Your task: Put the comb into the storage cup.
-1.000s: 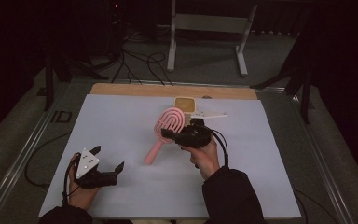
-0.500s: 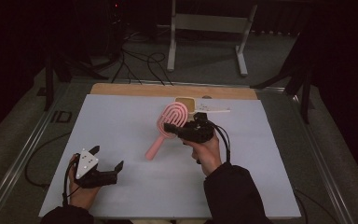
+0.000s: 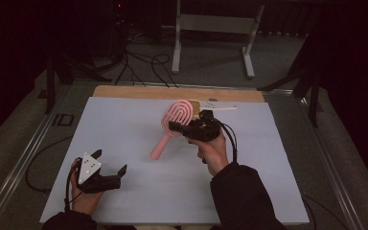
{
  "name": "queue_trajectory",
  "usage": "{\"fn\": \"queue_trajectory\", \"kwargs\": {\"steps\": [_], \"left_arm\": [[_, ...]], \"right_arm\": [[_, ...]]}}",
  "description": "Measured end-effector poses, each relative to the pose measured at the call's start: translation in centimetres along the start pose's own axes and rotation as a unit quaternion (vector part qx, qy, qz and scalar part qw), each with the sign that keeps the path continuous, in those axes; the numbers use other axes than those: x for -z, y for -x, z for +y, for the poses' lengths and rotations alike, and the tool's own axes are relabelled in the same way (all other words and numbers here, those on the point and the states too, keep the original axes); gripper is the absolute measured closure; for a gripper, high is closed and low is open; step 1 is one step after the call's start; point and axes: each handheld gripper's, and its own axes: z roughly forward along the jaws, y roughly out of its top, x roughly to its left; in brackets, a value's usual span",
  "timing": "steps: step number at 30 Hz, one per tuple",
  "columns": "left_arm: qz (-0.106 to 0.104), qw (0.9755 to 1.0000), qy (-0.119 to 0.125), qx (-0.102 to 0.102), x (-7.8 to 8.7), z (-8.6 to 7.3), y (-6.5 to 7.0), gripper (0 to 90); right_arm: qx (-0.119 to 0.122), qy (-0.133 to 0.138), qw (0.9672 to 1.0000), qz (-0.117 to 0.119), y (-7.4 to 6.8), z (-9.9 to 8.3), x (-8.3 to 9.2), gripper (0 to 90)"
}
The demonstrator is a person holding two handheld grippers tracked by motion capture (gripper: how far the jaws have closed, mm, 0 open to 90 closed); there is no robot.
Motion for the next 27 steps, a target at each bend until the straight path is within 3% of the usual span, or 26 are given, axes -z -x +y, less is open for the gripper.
{"fn": "queue_trajectory", "kwargs": {"steps": [27], "left_arm": [[0.004,1.0000,0.005,-0.002,0.1,0.1,0.1,0.2]], "right_arm": [[-0.009,0.018,0.9997,-0.013,1.1,1.3,-0.3,63.4]]}}
